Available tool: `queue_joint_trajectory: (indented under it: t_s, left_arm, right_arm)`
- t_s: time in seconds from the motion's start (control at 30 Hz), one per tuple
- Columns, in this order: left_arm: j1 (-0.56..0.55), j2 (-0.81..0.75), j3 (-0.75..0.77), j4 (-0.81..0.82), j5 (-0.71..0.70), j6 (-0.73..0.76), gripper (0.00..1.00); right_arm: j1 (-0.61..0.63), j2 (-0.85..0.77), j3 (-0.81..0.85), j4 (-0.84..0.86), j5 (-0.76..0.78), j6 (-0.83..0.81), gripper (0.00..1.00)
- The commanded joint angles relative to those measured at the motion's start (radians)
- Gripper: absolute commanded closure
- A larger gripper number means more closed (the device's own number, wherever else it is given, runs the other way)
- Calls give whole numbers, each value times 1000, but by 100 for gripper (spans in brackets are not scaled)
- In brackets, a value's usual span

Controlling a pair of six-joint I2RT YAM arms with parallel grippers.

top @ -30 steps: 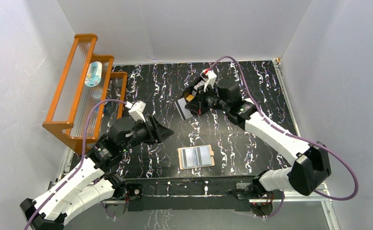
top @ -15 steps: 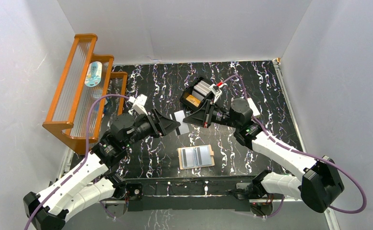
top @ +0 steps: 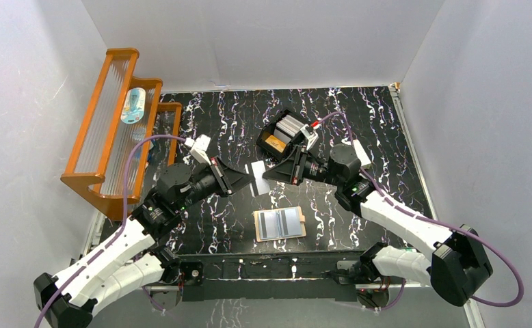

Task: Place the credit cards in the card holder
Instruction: Insert the credit card into the card holder.

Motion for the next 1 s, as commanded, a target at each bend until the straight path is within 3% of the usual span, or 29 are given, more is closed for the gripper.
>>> queue_joint_trajectory:
  t_s: [0.0,0.2,0.57,0.7,0.97]
  left_arm:
    - [-1,15,-16,17,25,-7,100]
    - [-1,72,-69,28,71,-49,100]
    - [-21,314,-222,319,195,-228,100]
    - [-47,435,-226,396,190,-234,100]
    - [-73,631,-230,510,212,-225,100]
  right_arm:
    - [7,-80,19,-172,76,-112,59]
    - [5,-151,-7,-438,207,-221,46]
    - [6,-120,-101,-719,406,-251,46]
    - [6,-78,-109,-761,465,-277,48]
    - [6,-1,-185,-685,448,-277,55]
